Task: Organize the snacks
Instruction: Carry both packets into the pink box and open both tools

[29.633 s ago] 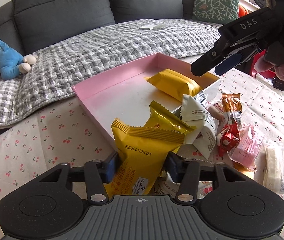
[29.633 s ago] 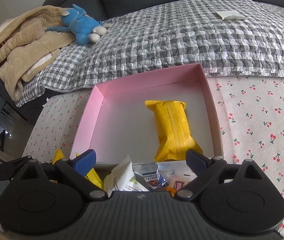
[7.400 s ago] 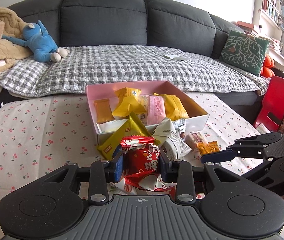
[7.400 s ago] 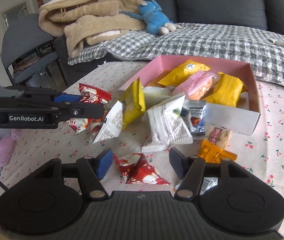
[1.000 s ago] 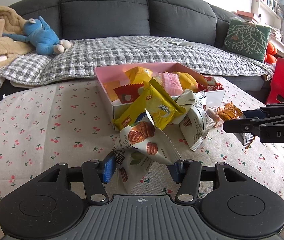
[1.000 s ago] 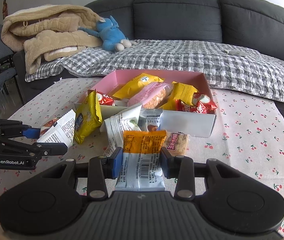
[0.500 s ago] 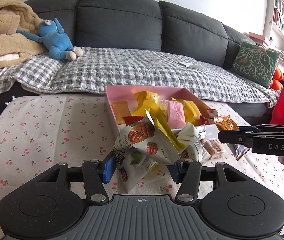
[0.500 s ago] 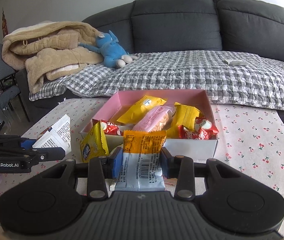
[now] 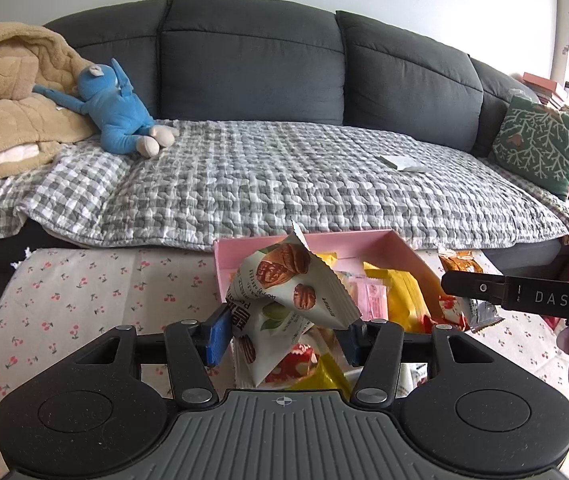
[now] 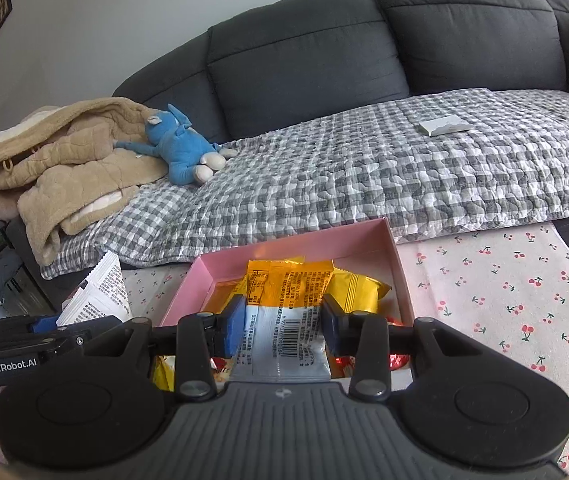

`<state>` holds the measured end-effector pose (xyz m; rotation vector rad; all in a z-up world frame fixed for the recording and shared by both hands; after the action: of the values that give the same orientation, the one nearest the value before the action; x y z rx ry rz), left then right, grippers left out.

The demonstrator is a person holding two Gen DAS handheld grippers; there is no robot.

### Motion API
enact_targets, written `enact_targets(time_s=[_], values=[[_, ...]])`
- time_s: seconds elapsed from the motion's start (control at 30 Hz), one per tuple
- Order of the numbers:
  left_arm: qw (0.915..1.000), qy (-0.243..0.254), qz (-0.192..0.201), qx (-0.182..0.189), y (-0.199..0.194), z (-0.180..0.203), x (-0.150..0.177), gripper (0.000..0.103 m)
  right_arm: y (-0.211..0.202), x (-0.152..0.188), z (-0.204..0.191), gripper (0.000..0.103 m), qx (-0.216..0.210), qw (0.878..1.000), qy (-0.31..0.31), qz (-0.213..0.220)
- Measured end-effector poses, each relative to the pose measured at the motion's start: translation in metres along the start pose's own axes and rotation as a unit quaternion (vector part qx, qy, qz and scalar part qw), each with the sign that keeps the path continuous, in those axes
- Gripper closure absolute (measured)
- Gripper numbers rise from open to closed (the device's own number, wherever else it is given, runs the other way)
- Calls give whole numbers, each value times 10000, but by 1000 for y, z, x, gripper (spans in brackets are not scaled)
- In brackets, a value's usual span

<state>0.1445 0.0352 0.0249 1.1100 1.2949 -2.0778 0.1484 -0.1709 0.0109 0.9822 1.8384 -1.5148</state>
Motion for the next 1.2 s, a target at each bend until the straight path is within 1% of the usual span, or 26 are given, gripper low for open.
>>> enact_targets(time_s=[0.13, 0.23, 0.33, 0.43, 0.5, 0.6, 0.83, 0.93, 1.0, 1.03, 1.1, 1.13, 1.2], values=[[9995, -247, -215, -50, 27, -9, -16, 50, 15, -13, 3, 67, 109, 9999, 35, -88], [9985, -430, -319, -108, 48, -18, -20, 50, 28, -23, 9, 67, 188, 9997, 68, -170], [9979, -491, -374, -209, 66, -24, -22, 50, 43, -29, 12, 67, 187, 9993, 158, -293], [9973, -569, -421, -192, 81, -28, -24, 50, 59, -31, 13, 67, 88, 9990, 239, -367], [9971, -548, -477, -222, 92, -30, -24, 50, 68, -30, 12, 67, 104, 9989, 148, -421], [9968, -480, -552, -307, 105, -31, -21, 50, 78, -30, 11, 67, 203, 9988, 44, -449], [9958, -686, -536, -282, 120, -43, -19, 50, 90, -36, 13, 66, 167, 9991, 24, -398], [9955, -773, -441, -328, 123, -47, -19, 48, 95, -36, 14, 62, 213, 9991, 106, -340], [9956, -779, -430, -295, 125, -47, -19, 44, 98, -36, 15, 38, 219, 9991, 172, -333], [9958, -769, -425, -266, 125, -47, -19, 40, 98, -36, 16, 36, 203, 9990, 205, -337], [9963, -721, -398, -264, 125, -46, -19, 34, 99, -36, 16, 37, 202, 9989, 221, -363], [9965, -691, -378, -292, 125, -45, -19, 29, 99, -36, 17, 36, 213, 9988, 223, -372], [9971, -618, -347, -292, 123, -44, -20, 27, 98, -35, 17, 34, 231, 9988, 218, -381]])
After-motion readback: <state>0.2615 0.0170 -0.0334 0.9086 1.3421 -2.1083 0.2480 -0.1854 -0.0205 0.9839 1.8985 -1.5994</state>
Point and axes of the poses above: each gripper's, at about its wrist camera, not at the fingertips, and y roughly the way its jaws point, z to its right, x to its underside, the point moved 2 cm from there along y, roughly the way its jaws point, and after that the axes turned 14 degrees about x, right-handed, at the moved point
